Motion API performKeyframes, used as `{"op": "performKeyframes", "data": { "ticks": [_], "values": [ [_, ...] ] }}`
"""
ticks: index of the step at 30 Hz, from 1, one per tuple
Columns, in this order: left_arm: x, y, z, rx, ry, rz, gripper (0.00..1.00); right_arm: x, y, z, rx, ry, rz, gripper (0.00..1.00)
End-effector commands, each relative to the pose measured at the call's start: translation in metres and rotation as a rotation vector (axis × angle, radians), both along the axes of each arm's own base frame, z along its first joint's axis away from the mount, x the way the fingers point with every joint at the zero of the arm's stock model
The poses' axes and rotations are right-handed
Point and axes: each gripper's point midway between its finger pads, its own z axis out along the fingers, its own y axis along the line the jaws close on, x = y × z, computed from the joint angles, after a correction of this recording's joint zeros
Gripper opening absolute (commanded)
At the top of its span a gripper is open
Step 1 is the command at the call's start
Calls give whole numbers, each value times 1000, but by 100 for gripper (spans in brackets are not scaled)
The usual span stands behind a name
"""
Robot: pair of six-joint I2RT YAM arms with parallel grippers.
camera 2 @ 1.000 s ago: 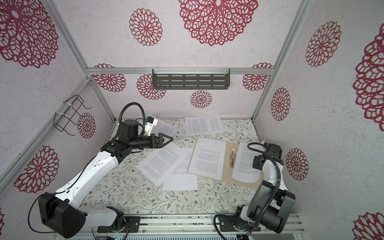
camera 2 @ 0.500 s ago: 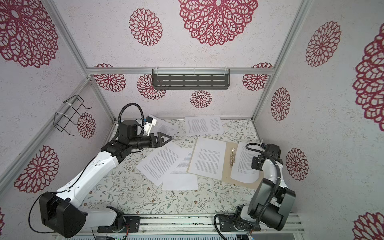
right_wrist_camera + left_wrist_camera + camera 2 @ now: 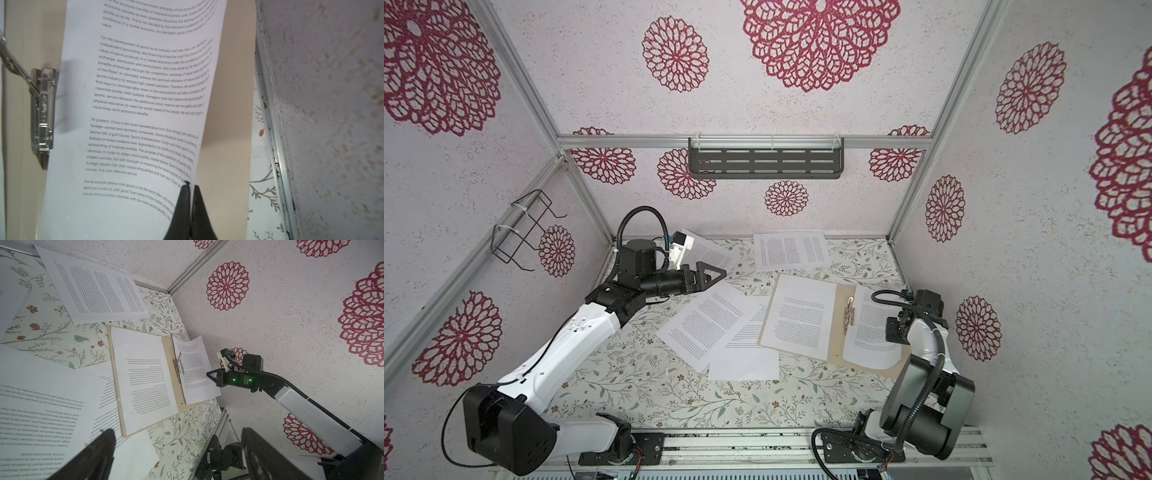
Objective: Put the files into the folder
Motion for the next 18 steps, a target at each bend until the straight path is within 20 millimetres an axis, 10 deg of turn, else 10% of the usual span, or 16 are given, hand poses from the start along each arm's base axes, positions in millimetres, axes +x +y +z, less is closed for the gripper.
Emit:
{"op": "performKeyframes", "data": {
  "ticks": [1,18],
  "values": [
    [2,2,4,-22,-21,-3,97,2,0,4,-33,-9,45,0],
    [7,6,2,-47,-4,13,97,7,-2,7,-66,-21,100,0]
  ]
}}
